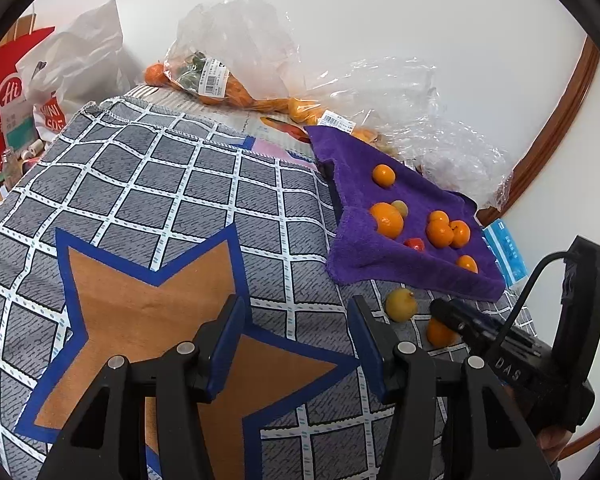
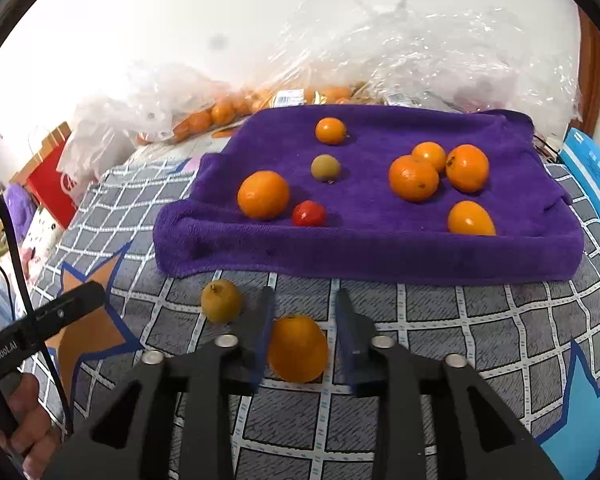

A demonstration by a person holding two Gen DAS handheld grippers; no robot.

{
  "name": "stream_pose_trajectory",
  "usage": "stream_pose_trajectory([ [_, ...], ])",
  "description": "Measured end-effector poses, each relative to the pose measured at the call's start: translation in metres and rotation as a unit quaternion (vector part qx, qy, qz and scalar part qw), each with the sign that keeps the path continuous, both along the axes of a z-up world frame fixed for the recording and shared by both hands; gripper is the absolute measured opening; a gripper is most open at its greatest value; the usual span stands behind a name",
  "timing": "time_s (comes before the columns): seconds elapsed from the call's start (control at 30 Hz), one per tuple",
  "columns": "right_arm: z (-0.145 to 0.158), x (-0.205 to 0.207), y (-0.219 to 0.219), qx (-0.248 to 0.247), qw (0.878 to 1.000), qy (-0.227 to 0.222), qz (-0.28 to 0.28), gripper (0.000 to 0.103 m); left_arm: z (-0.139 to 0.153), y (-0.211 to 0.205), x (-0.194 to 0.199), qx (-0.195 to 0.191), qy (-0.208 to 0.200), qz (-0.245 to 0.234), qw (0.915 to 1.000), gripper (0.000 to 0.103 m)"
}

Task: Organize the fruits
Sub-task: 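Close the right gripper on the loose orange while the left gripper approaches the greenish fruit, then grasp the greenish-yellow fruit with the left gripper while the right lifts its orange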

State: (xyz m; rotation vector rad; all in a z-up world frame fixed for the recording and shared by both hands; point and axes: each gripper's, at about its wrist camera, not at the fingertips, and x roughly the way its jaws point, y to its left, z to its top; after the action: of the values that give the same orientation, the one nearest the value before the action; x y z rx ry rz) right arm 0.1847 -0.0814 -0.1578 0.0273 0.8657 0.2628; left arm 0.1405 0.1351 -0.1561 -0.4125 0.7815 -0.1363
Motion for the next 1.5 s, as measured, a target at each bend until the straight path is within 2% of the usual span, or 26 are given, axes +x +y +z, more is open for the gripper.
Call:
stream_pose_trajectory([
  [0.07, -0.004, 0.0, 0.003, -0.003, 1.0, 0.009, 0.004, 0.034, 0.0, 0.0, 0.0, 0.0, 0.001, 0.0, 1.0, 0.051],
  [0.3, 0.0, -0.012, 0.004, -0.031, 0.999, -0.015, 0.008, 0.032, 0.0, -0.001, 0.002, 0.002, 0.001, -0.003, 1.0, 0.051],
  [0.43, 0.008, -0.019, -0.007, -0.026, 0.999, -0.026, 0.0, 0.022, -0.001, -0.003, 0.002, 0.008, 0.001, -0.007, 0.9999, 0.051],
  [0.5, 0.009, -0.02, -0.013, -0.018, 1.0, -0.025, -0.002, 0.02, -0.002, -0.005, 0.003, 0.014, 0.004, -0.008, 0.9999, 0.051],
  [0.73, 0.007, -0.026, -0.012, -0.013, 0.999, -0.027, 0.014, 0.024, -0.006, -0.007, 0.007, 0.023, 0.023, -0.009, 0.9994, 0.051],
  [0.87, -0.003, -0.025, -0.011, -0.006, 1.0, -0.008, 0.029, 0.036, -0.005, -0.009, 0.005, 0.033, 0.027, -0.006, 0.9991, 0.051],
  [1.07, -0.012, -0.026, -0.01, -0.021, 0.999, 0.003, 0.028, 0.036, 0.004, -0.02, 0.003, 0.045, 0.031, -0.013, 0.9984, 0.051],
  [1.4, 0.006, -0.043, -0.067, -0.009, 1.0, -0.023, -0.011, 0.036, 0.012, -0.091, 0.025, 0.06, 0.037, -0.078, 0.9944, 0.051],
  [1.5, 0.01, -0.048, -0.087, -0.013, 0.999, -0.025, -0.027, 0.036, 0.006, -0.111, 0.036, 0.082, 0.048, -0.086, 0.9918, 0.051],
])
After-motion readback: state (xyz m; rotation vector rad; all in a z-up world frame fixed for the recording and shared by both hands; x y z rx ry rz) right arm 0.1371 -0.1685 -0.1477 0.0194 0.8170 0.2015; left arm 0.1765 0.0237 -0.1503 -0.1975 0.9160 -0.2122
